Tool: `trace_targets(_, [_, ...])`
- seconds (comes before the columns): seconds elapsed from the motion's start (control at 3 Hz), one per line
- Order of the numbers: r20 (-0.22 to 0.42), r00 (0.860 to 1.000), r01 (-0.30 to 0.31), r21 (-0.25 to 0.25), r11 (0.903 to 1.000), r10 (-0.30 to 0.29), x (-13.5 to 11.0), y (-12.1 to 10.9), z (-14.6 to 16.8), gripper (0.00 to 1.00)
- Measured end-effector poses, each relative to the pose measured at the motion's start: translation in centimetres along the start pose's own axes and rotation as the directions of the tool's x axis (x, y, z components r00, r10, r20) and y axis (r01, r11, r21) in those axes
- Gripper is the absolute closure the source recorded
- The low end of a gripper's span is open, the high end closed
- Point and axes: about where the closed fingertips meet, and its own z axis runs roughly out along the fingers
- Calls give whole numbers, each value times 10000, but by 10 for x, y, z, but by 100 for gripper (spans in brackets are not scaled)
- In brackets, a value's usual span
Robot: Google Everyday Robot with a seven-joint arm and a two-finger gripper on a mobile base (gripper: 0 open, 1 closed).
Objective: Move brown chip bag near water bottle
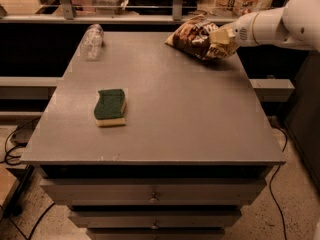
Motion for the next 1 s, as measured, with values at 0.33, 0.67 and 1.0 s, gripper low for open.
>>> trace_targets(0.33, [419,9978,533,-345,9980,-519,-26,14,1,100])
trace_targets(0.67, [674,9951,792,-1152,9902,-718,-41,39,18,100])
trace_targets(1.0, [1095,9908,1021,-2145,9714,-800,-64,75,38,100])
